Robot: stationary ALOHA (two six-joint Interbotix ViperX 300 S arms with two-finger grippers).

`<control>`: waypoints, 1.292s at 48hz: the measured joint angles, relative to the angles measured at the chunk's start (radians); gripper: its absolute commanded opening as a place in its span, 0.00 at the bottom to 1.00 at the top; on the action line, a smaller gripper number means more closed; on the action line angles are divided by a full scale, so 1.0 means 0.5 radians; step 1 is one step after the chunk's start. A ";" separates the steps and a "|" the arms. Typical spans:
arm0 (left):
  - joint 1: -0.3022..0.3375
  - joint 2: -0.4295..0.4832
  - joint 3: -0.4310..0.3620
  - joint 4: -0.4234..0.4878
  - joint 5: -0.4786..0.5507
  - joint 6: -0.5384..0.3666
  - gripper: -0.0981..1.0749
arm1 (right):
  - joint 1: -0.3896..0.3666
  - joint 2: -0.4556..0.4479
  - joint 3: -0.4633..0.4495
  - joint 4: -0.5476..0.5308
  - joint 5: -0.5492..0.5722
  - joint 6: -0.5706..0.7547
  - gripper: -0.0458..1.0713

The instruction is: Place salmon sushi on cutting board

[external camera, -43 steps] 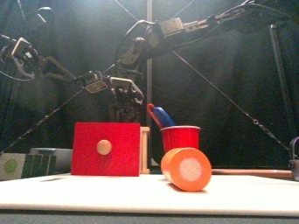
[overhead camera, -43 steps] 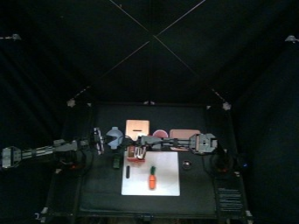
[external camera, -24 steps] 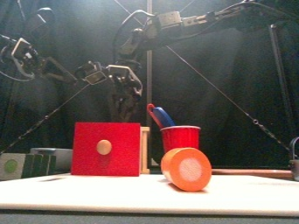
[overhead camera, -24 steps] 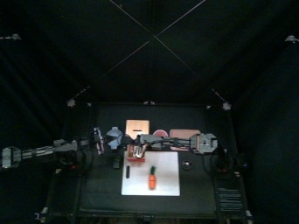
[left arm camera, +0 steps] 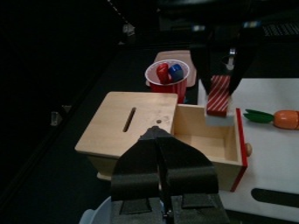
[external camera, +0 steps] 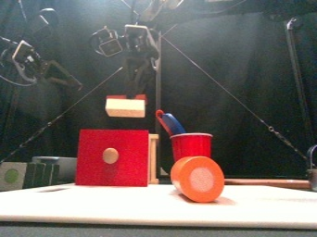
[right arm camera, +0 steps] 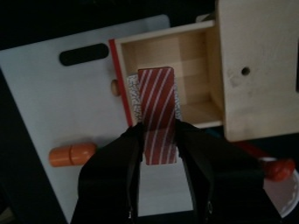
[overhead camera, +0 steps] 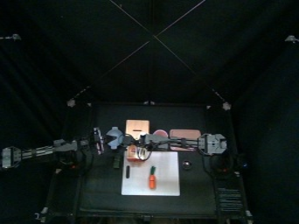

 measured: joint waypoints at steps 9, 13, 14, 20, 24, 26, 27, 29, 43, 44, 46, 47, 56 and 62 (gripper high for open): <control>0.000 0.000 0.003 -0.003 0.000 0.000 0.19 | 0.071 -0.230 0.334 -0.012 -0.021 0.334 0.56; 0.000 0.000 -0.003 -0.003 -0.003 -0.003 0.19 | 0.120 -0.347 0.503 -0.025 -0.061 0.506 0.56; 0.003 0.000 -0.006 0.000 -0.003 0.000 0.19 | 0.132 -0.377 0.546 -0.028 -0.074 0.549 0.56; 0.000 0.000 -0.018 0.000 -0.003 0.000 0.19 | 0.199 -0.558 0.798 -0.049 -0.181 0.831 0.56; 0.003 0.003 -0.028 0.000 -0.003 -0.003 0.19 | 0.255 -0.681 0.976 -0.086 -0.252 1.046 0.56; 0.003 0.003 -0.031 0.000 -0.003 -0.003 0.19 | 0.285 -0.749 1.077 -0.104 -0.276 1.175 0.56; 0.003 0.006 -0.031 -0.003 -0.003 -0.003 0.19 | 0.301 -0.779 1.120 -0.114 -0.291 1.243 0.56; 0.003 0.009 -0.037 -0.003 -0.006 -0.003 0.19 | 0.331 -0.831 1.209 -0.129 -0.322 1.359 0.56; 0.009 0.049 -0.040 -0.009 -0.080 -0.006 0.19 | 0.540 -1.046 1.657 -0.273 -0.589 2.126 0.56; 0.006 0.052 -0.040 -0.015 -0.083 -0.006 0.19 | 0.552 -1.052 1.678 -0.276 -0.604 2.178 0.56; 0.009 0.058 -0.040 -0.025 -0.083 -0.006 0.19 | 0.571 -1.062 1.718 -0.279 -0.626 2.261 0.56; 0.009 0.061 -0.040 -0.034 -0.086 -0.006 0.19 | 0.580 -1.062 1.733 -0.279 -0.635 2.292 0.56; 0.009 0.080 -0.040 -0.064 -0.086 -0.009 0.19 | 0.644 -1.043 1.816 -0.285 -0.687 2.657 0.57; 0.009 0.095 -0.040 -0.064 -0.086 -0.003 0.19 | 0.669 -0.969 1.847 -0.301 -0.782 2.853 0.57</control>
